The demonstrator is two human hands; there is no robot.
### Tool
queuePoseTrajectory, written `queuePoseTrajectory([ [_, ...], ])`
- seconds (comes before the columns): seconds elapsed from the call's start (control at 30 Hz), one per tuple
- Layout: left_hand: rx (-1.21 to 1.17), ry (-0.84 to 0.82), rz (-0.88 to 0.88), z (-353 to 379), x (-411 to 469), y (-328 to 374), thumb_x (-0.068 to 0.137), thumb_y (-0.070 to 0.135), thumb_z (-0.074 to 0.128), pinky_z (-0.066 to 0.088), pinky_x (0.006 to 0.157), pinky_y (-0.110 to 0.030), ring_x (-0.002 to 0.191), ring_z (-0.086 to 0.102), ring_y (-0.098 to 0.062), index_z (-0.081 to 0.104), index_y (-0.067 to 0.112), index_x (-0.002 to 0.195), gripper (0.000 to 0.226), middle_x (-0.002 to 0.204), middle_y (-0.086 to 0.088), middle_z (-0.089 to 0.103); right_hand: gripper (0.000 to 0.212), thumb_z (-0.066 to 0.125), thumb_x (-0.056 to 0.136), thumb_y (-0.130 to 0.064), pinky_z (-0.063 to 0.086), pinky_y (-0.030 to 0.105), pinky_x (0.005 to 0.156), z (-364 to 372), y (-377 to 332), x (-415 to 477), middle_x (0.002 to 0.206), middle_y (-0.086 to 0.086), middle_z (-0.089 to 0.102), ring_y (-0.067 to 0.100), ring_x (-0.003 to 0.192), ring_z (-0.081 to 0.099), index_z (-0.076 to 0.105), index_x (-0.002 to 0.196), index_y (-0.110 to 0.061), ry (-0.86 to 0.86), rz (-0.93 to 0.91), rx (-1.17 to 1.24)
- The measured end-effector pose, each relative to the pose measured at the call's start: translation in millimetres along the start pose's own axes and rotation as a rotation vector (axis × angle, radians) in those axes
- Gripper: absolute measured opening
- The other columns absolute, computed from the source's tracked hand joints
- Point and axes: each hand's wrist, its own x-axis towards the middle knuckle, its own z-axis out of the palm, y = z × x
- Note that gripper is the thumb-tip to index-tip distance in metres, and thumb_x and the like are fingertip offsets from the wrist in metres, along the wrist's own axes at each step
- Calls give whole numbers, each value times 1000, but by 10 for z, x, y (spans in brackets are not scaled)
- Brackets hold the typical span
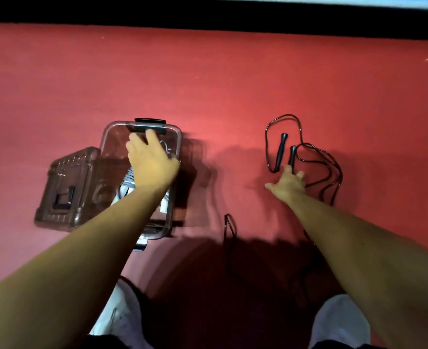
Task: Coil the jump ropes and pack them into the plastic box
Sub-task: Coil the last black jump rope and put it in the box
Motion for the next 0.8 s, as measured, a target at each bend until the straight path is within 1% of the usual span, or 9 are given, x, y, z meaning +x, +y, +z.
queuePoseTrajectory([
  [0.1,-120,-23,244,44,15,128,78,7,61,37,100,-46,110,42,-40,51,2,108,33,116,-23,42,62,73,82,-36,38,38,106,88,67,70,138,19,36,39,128,41,45,136,-23,-26,-11,-87],
  [0.2,-258,-168,344,92,-24,288,81,1,57,39,94,-34,96,47,-27,54,7,101,21,105,-11,43,31,61,85,-16,48,35,97,230,106,40,123,16,63,32,116,58,64,116,-10,-59,-124,-250],
  [0.3,-269,-333,427,133,-170,472,82,-2,56,42,84,-31,84,51,-21,58,12,91,17,93,-7,54,27,53,85,-7,54,36,89,372,122,-154,107,14,71,31,104,66,72,103,-7,-96,-168,-167],
  [0.4,-247,-553,385,193,-374,571,82,-3,52,47,81,-28,82,59,-22,64,10,93,20,86,-3,63,15,58,80,-10,53,28,77,388,66,-429,86,9,73,27,88,68,73,81,-10,-130,-237,60],
  [0.5,-155,-611,411,255,-525,520,77,-7,49,41,93,-23,109,59,-27,64,9,116,45,109,-10,62,21,55,82,-5,41,21,55,115,-126,-661,64,0,61,19,67,59,61,67,-18,-228,-264,337],
  [0.6,-86,-694,577,239,-609,466,74,-3,64,35,107,-26,126,49,-24,55,13,136,64,132,-8,54,27,40,79,6,35,21,46,-339,-302,-867,52,3,46,23,48,55,53,63,-12,-528,-316,581],
  [0.67,-66,-755,561,111,-660,545,83,10,71,41,94,-22,112,59,-22,60,13,125,44,121,-7,63,26,32,74,8,31,23,47,-700,-364,-983,49,6,39,18,37,42,52,69,-7,-647,-358,724],
  [0.73,-148,-820,472,-87,-703,676,95,18,63,45,69,-18,80,65,-17,59,16,99,6,91,-5,67,30,27,79,11,29,23,46,-1081,-412,-1102,53,7,37,14,38,32,51,81,-6,-648,-386,825],
  [0.8,-325,-900,361,-338,-712,807,100,12,55,43,54,-19,59,55,-15,50,17,86,16,72,-3,53,31,28,83,12,27,26,48,-1404,-458,-1213,54,9,39,15,40,34,50,95,-8,-589,-424,853],
])
